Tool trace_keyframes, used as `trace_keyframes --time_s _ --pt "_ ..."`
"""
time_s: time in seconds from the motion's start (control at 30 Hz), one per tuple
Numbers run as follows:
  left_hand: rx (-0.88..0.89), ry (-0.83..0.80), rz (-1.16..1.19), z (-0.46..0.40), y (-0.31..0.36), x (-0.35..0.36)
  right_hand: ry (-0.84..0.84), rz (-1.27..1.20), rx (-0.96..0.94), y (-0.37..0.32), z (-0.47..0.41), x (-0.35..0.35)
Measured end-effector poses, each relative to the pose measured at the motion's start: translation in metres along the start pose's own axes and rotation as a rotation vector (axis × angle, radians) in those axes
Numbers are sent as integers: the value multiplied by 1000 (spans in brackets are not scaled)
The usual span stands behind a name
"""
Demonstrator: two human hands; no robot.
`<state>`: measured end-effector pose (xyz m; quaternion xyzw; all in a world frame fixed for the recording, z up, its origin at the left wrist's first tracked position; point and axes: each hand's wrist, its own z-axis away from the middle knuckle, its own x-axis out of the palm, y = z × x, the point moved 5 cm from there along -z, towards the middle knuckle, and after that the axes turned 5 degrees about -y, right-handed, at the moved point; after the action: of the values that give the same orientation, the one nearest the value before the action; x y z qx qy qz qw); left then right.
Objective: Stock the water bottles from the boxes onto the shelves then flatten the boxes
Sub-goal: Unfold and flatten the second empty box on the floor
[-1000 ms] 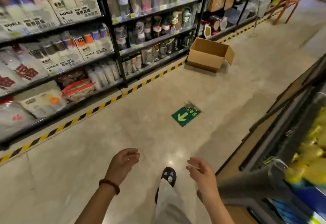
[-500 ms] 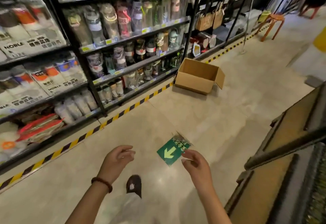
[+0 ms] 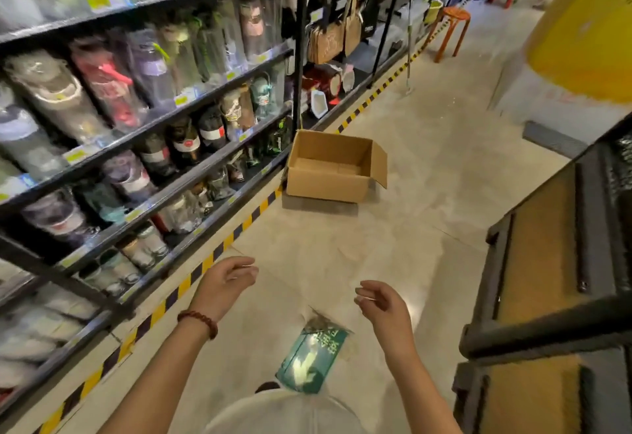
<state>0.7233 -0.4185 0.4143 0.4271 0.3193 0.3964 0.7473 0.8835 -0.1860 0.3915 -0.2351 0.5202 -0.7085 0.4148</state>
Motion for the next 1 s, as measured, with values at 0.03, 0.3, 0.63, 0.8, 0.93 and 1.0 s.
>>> trace_keyframes --time_s 0.03,0.3,0.63,0.8,0.93,1.0 --pt "-7 -10 -15 -21 11 2 18 -5 8 -5 -16 -1" --pt "-113 -63 -40 -174 46 46 81 0 138 -13 -163 -24" --pt "-66 -18 16 -377 168 108 27 7 60 -126 -403 -67" --pt "-117 -19 52 -449 189 121 -25 23 115 -148 -488 -61" --pt "-239 -25 132 -524 184 124 -22 39 181 -143 -557 -53" --pt "-292 -45 107 -565 183 124 -14 47 225 -145 -593 -50"
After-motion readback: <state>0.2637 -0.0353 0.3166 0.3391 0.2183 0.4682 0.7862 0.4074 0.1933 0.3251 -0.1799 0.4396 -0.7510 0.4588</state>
